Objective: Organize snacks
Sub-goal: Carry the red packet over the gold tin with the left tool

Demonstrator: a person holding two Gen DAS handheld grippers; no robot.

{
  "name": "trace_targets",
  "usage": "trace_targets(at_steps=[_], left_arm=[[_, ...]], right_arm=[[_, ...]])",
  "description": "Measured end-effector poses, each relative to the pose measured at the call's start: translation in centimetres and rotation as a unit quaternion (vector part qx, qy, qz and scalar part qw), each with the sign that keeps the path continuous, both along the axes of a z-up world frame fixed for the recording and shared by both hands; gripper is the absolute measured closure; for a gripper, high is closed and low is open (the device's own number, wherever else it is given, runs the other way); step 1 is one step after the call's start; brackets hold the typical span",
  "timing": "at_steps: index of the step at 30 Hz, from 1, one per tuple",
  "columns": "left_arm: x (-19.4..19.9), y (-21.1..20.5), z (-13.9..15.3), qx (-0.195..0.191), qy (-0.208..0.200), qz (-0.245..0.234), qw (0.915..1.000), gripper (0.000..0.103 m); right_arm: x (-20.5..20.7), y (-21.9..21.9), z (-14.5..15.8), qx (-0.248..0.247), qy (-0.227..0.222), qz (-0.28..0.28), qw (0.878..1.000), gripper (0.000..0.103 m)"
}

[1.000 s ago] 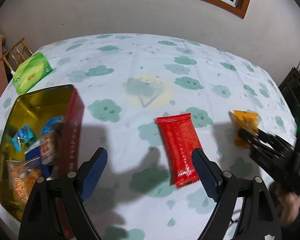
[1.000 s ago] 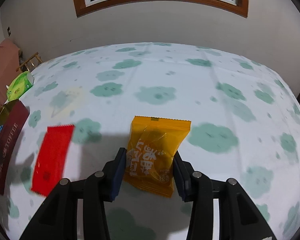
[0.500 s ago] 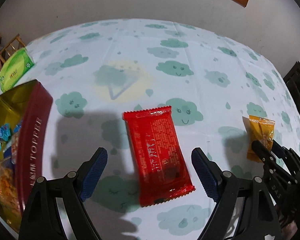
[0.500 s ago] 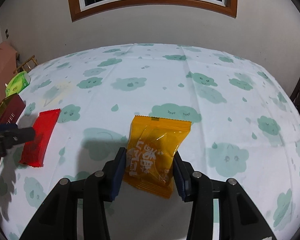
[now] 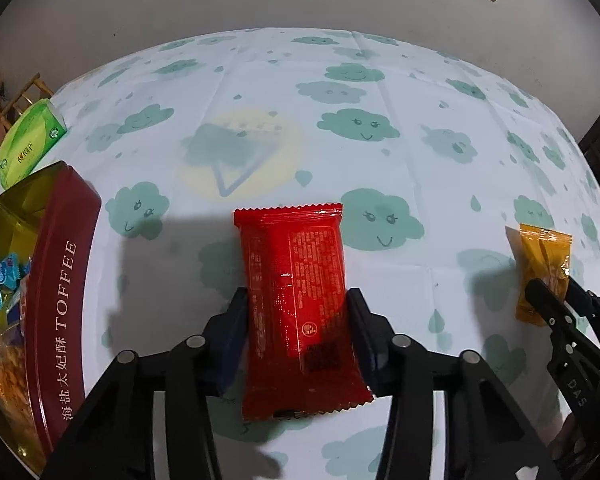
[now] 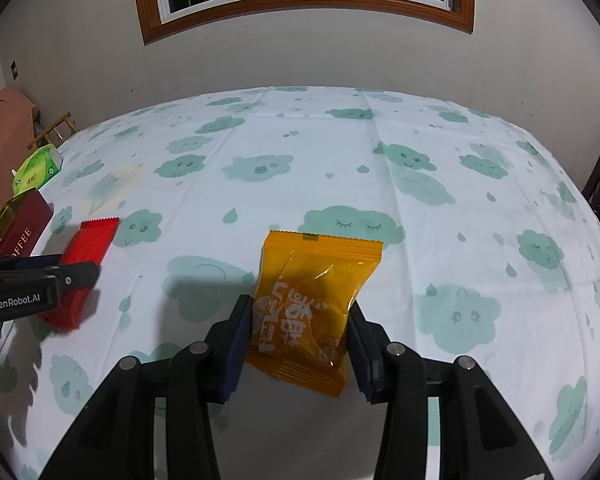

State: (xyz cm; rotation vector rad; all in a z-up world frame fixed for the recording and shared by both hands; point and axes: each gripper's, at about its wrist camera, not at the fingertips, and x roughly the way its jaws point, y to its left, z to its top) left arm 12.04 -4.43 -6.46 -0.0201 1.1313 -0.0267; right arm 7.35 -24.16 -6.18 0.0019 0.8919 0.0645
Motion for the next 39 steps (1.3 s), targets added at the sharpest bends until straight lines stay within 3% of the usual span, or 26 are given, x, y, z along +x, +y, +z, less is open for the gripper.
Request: trace_targets(at_steps=[19,39], left_arm=[[-3.0,2.1,0.9,0.013,0.003,-0.013,0.9998,0.064],[-6.2,2.5,5.4,0.048,-0.047,-0.050,0.9965,0.064]], right_arm=[[0.0,0.0,0.0,-0.001,0.000,0.000,1.000,0.057],[0.0,0.0,-0.1,-0.001,0.000,0.000,1.000,0.057]])
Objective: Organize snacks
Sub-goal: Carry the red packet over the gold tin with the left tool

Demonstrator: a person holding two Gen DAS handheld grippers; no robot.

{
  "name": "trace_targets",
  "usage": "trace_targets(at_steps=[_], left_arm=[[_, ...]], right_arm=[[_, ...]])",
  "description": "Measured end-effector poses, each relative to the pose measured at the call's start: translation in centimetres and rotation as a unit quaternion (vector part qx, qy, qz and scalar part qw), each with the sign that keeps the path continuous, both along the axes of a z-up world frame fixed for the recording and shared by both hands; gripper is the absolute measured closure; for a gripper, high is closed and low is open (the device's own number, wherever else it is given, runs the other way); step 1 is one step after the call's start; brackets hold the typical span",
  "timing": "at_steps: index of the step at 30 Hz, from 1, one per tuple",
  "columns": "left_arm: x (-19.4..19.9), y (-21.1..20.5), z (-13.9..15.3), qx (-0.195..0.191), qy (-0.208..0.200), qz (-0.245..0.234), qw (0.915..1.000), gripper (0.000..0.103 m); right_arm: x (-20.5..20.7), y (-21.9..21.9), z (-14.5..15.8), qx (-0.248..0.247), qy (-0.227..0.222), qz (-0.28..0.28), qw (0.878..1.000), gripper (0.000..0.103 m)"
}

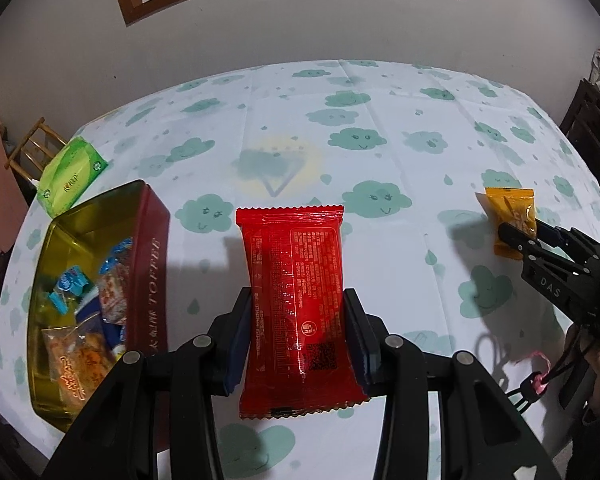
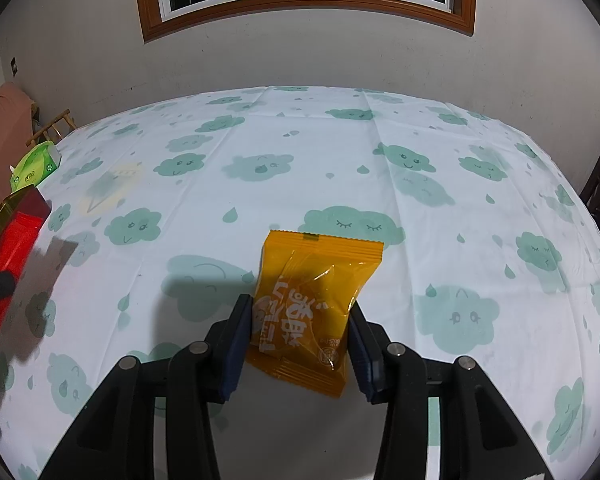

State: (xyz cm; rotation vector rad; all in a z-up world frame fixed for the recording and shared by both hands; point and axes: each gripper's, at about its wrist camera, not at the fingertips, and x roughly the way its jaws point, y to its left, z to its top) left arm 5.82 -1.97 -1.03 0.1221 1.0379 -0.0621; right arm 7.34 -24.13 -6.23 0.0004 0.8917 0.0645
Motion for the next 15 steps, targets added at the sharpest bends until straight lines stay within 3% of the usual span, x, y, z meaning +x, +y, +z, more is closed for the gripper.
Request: trace_targets(at_steps=[15], left_arm=[[-1.4,3.4,1.9,0.013,-0.012,0.015,0.9997,0.064]], right_arm=[[0.1,0.0,0.0,0.000,0.000,0.000,1.000,0.057]])
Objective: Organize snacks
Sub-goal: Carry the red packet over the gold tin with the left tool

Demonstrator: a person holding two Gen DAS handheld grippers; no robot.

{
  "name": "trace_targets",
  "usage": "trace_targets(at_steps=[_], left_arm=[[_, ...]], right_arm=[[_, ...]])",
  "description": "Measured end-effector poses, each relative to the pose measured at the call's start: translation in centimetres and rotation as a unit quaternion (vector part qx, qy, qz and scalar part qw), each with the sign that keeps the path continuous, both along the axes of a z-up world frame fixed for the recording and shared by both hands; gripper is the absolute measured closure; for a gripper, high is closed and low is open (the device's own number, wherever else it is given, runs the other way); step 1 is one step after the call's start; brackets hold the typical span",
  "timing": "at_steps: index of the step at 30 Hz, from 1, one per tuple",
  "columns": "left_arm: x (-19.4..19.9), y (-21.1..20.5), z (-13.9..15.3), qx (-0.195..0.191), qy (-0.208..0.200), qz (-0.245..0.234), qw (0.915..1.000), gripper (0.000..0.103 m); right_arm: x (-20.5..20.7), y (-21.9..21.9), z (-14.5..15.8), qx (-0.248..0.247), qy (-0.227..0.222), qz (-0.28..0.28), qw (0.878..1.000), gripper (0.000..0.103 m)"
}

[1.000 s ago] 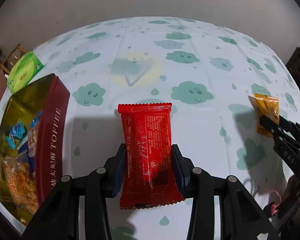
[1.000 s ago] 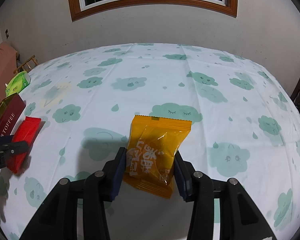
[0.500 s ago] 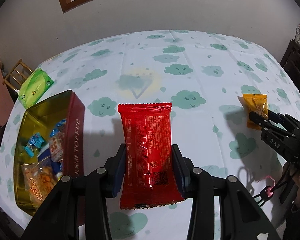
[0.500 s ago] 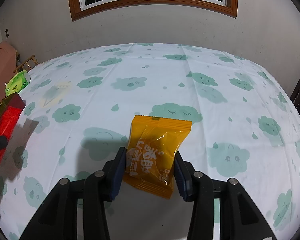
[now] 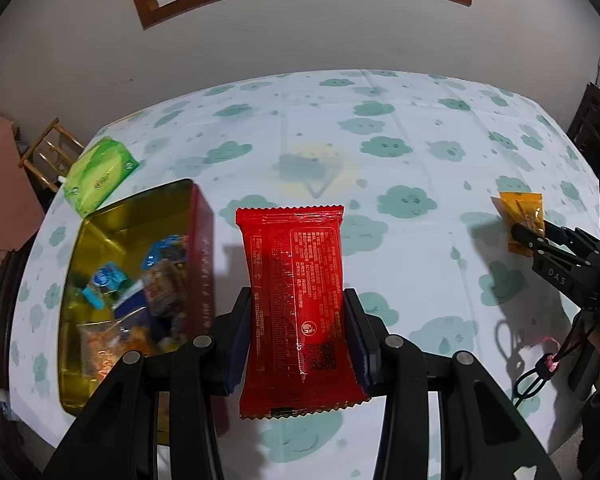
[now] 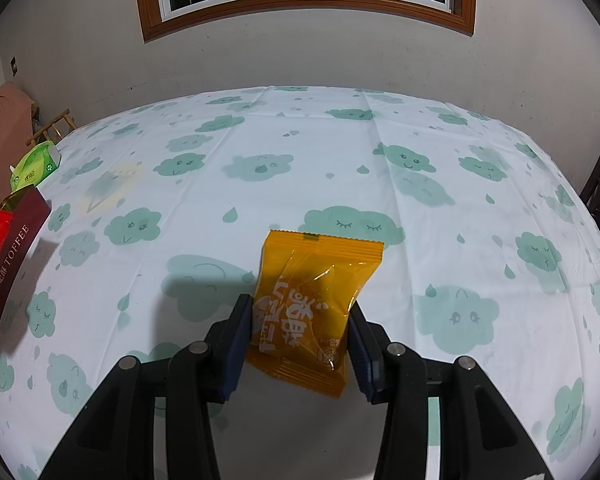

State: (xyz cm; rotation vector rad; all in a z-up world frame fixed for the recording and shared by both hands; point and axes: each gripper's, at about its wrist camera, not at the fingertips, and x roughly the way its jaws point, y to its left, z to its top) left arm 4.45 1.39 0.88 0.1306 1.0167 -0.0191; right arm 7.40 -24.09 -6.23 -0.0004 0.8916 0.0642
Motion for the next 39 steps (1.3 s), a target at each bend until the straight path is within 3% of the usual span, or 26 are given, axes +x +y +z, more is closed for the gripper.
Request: trace_targets(at_steps=[14,27,39], left_arm=[[-0.3,5.4,1.2,0.011,-0.008,0.043,0.9990,0.064],[-0.2,10.6,0.5,0.023,0.001,0.084,0.9962,0.064],[-0.3,15.5,-0.6,0.003,0.023,0.112,0.9935,0.064]], right_arm=[[-0.1,0.0,0.0,0.000,0.000,0.000,1.000,0.057],[-0.1,0.0,0.0,0.000,0.000,0.000,1.000,0.057],[-0.1,0.0,0.0,0.000,0.000,0.000,1.000,0.057]])
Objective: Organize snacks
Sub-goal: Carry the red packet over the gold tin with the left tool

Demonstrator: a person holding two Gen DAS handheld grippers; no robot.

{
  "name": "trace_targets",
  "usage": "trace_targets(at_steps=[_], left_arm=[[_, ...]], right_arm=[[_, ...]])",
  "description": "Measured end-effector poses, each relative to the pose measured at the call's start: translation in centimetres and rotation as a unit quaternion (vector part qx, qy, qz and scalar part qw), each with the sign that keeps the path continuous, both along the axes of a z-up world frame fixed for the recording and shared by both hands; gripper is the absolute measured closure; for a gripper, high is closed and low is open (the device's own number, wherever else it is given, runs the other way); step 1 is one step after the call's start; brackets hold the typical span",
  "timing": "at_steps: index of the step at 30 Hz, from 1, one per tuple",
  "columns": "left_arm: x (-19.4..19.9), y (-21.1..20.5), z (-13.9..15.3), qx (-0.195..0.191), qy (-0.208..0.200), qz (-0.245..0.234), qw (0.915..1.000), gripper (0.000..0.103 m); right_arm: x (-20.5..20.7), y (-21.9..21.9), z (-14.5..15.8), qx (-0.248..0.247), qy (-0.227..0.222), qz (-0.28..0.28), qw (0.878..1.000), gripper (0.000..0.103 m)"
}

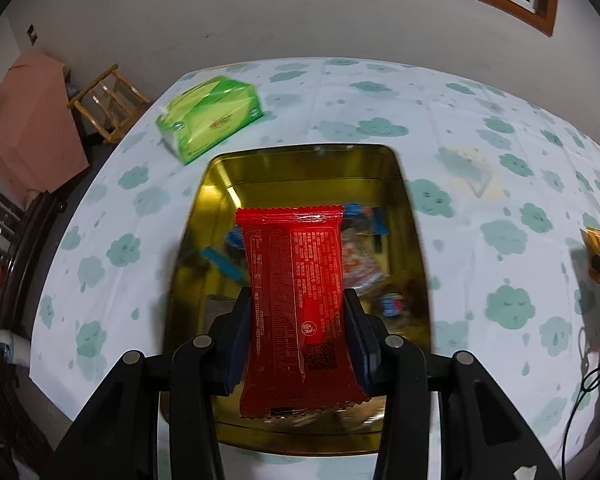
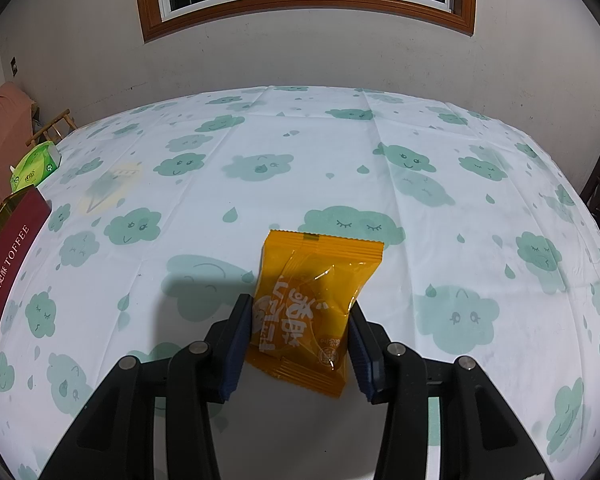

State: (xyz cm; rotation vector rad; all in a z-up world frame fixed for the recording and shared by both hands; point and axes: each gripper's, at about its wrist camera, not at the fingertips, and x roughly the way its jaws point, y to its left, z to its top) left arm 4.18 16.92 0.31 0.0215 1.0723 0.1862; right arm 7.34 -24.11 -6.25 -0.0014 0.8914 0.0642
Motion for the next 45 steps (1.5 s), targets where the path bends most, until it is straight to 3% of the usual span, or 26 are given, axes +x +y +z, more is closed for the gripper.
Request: trace_targets(at_steps=[7,22,31,38,45], left_arm=[[-0.5,2.6,-0.9,-0.003,0.018,-0.002,0.9998,0.064],[-0.9,2.6,-2.4,0.030,0.031,-0.023,0.9988,0.062],[-0.9,2.4,-2.2,0.036,0.028,-0.019,0.9988,0.057],[-1.3,1.7,-1.2,0.055,0.013,-0.020,0.9982,0.044],[-2.0,0.9,-0.1,0.067,-0.005,-0.015,0.9976,0.042]], right_arm=[[0.0,0.0,0.0,0.000,0.000,0.000,1.000,0.057],[0.0,0.0,0.0,0.001,0.000,0.000,1.000,0.057],[0.0,0.0,0.0,0.000,0.000,0.000,1.000,0.057],[0.0,0.0,0.0,0.000,0.000,0.000,1.000,0.056],[0.0,0.0,0.0,-0.001,0.000,0.000,1.000,0.056]])
